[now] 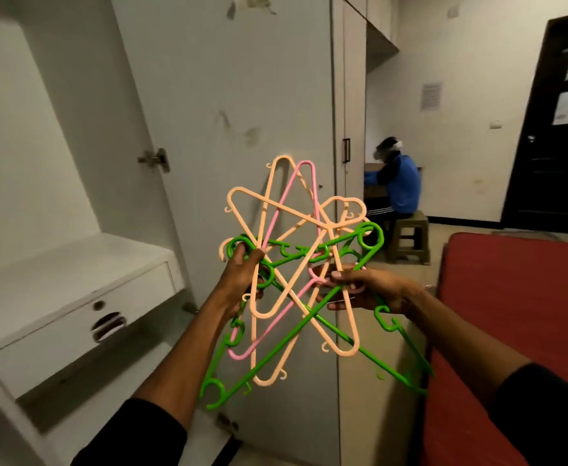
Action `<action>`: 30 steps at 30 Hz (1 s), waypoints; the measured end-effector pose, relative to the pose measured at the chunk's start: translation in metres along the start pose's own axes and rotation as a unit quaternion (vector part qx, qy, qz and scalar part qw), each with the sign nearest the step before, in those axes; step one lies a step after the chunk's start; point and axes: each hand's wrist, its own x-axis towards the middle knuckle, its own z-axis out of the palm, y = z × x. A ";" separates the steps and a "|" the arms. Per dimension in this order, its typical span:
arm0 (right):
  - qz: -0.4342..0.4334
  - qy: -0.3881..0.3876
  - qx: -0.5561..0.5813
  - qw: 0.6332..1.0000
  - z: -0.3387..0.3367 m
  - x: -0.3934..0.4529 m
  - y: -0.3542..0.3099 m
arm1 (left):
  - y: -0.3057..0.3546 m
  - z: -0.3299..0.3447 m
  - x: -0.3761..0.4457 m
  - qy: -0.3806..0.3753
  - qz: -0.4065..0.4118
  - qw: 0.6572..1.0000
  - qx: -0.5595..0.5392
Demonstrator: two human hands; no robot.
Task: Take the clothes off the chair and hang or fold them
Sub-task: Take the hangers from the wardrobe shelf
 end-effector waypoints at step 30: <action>0.005 0.392 0.107 0.914 -0.417 -0.294 0.061 | -0.116 0.575 0.069 -0.218 -0.029 0.975 0.006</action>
